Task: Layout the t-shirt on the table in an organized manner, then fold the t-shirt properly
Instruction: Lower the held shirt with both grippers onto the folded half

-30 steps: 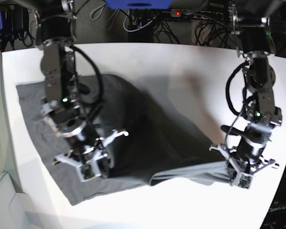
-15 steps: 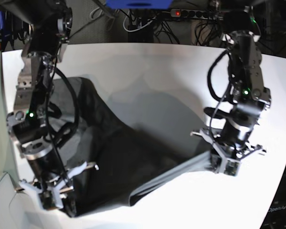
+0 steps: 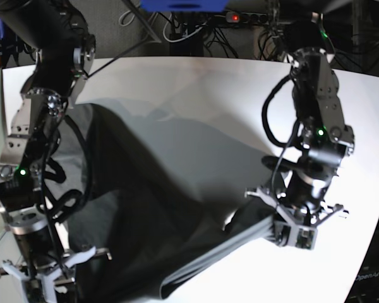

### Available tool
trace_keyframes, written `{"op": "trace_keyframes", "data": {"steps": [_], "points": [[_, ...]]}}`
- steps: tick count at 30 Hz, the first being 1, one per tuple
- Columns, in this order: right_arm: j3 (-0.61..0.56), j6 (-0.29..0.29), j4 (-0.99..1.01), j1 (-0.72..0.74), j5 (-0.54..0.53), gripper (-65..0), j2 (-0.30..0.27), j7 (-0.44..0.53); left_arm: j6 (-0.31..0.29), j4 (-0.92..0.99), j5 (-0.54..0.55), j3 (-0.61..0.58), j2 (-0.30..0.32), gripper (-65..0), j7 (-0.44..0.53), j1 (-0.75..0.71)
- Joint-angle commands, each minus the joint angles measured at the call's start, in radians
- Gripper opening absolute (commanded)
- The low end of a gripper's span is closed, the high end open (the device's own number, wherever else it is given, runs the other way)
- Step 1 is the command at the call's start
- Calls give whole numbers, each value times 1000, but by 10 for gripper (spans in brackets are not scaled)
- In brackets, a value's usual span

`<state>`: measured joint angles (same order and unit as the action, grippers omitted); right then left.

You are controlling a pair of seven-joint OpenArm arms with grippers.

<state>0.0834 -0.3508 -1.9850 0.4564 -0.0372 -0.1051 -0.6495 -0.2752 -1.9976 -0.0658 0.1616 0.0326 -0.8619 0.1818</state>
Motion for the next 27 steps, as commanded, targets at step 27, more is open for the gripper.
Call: {"op": "trace_keyframes", "data": {"steps": [27], "points": [[117,58,-41,305,38,-650,-129,98,24,-30,-303,-196,-190,-646,2,482]]}}
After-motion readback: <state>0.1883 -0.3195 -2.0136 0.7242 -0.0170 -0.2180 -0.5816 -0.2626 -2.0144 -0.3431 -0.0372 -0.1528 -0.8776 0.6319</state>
